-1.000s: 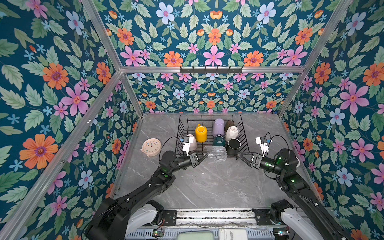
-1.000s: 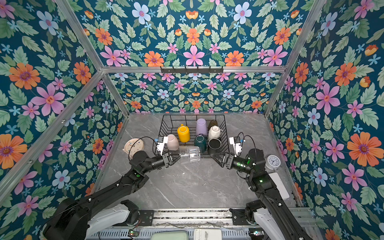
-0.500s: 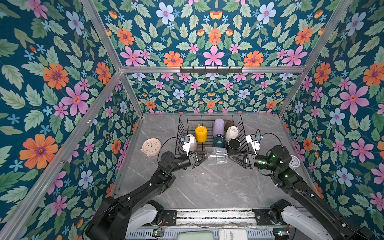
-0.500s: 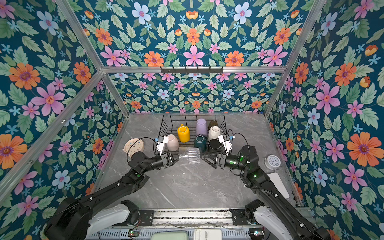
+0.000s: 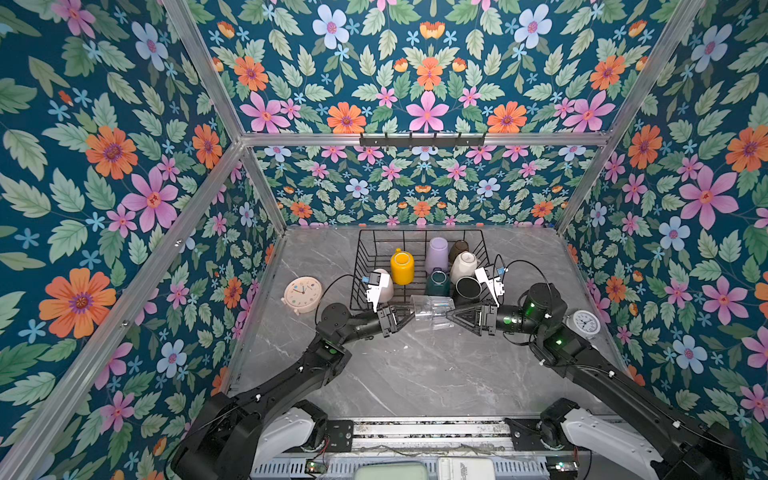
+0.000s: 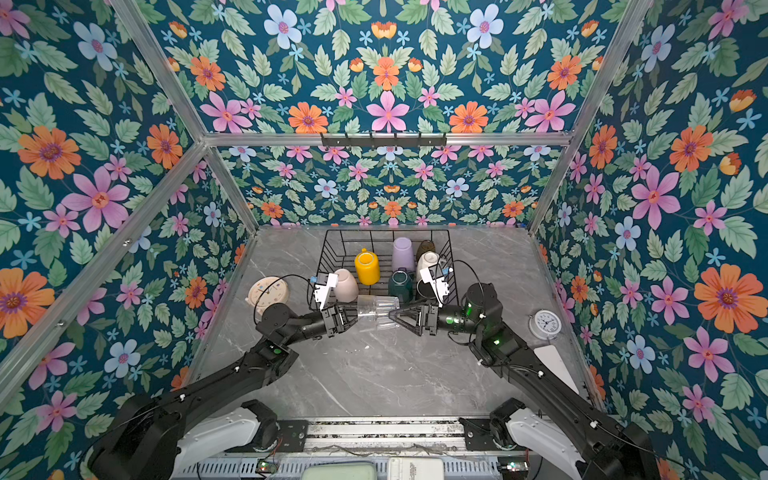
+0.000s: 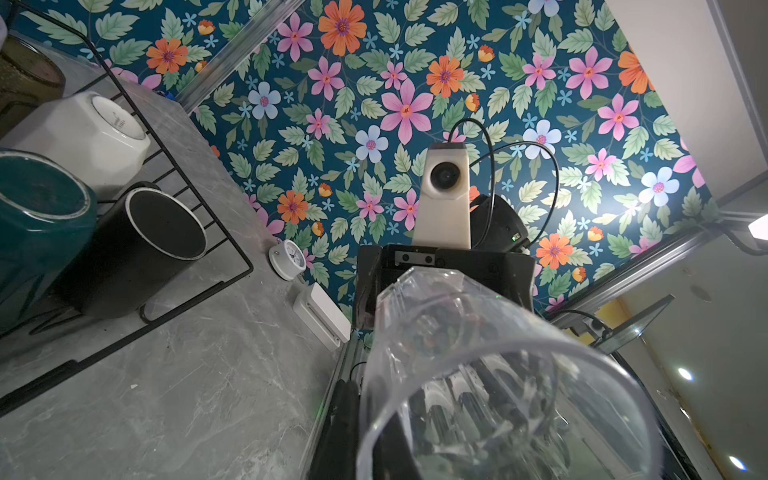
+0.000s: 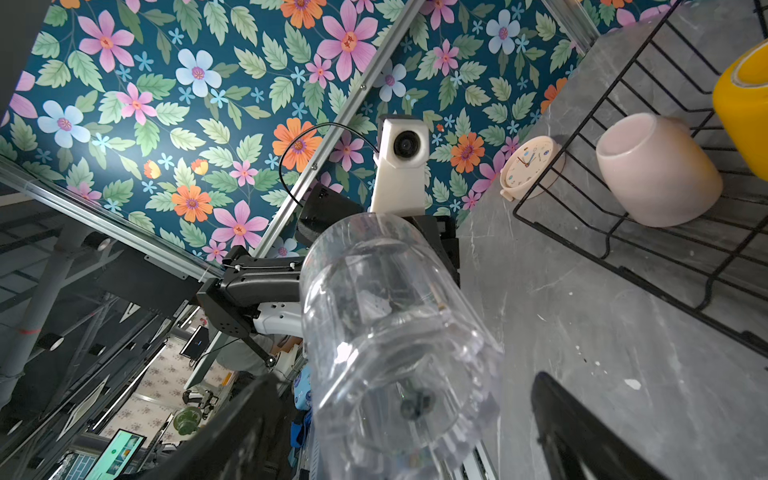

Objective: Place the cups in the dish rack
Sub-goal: 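Close the right gripper on the clear cup while the left gripper holds it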

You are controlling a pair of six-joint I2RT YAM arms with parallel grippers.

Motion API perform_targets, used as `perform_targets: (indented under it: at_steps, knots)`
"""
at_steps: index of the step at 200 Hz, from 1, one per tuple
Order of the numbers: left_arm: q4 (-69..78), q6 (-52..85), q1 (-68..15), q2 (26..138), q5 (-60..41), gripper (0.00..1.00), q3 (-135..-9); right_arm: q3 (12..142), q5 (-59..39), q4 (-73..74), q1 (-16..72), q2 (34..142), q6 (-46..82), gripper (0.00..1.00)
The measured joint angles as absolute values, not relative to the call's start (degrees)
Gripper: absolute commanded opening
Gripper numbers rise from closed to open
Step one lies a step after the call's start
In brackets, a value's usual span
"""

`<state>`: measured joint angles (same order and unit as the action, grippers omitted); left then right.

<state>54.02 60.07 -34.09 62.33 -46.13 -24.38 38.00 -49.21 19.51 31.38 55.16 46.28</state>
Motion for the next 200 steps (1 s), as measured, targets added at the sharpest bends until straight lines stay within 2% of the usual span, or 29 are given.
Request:
perform_targets:
  at_steps: [38,87,200]
  knots:
    - [54.0,60.2,-34.1,62.3,-46.3,0.0,-24.4,39.4,-48.9,19.5,33.9,57.7,45.6,0.93]
    - [54.2,60.9,-34.1,62.2,-46.5,0.0,-24.2,40.5,-48.2,19.9,35.5,59.9,45.0,0.88]
    - [56.1,61.5,-33.9,62.6,-47.6,0.0,-23.8,40.6,-49.7,23.2,36.2,61.2,46.2,0.51]
